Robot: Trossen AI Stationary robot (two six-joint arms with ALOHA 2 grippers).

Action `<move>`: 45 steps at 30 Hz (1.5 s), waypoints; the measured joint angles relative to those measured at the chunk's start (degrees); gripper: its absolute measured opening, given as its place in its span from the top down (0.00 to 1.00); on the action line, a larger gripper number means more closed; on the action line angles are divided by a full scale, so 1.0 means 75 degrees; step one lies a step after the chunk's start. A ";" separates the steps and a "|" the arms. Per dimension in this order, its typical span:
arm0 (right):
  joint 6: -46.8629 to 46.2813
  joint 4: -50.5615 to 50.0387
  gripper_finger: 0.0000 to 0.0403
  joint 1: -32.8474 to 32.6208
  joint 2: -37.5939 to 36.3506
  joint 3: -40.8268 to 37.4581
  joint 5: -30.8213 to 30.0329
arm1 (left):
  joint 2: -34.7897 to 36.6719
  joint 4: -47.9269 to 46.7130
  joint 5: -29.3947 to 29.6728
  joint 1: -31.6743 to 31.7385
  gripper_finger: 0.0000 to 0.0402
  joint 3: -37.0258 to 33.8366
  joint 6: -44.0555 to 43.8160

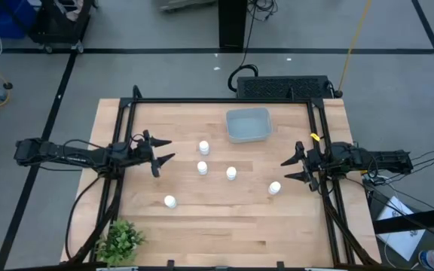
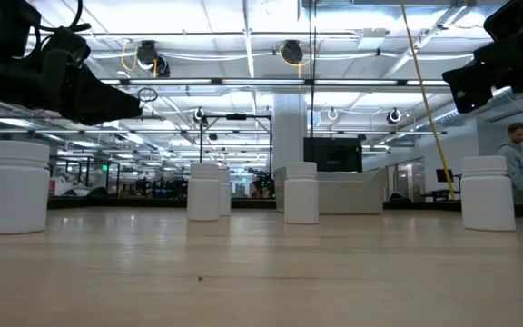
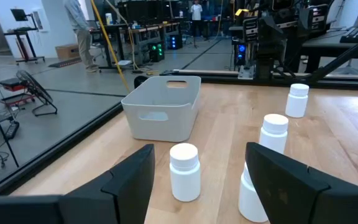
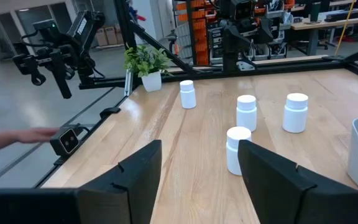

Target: Pick and place pill bottles into a basket

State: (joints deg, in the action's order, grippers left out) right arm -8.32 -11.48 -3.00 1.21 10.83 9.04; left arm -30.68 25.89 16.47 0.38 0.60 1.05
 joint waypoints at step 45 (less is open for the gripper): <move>-0.3205 0.4313 0.48 -0.0012 0.0356 -0.0003 -0.1562 | -0.0029 0.3736 -0.0078 -0.0016 0.36 0.0030 -0.3436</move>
State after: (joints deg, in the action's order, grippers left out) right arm -32.36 20.87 -3.09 3.88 10.81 -2.68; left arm -30.90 53.91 15.88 0.26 0.82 -24.72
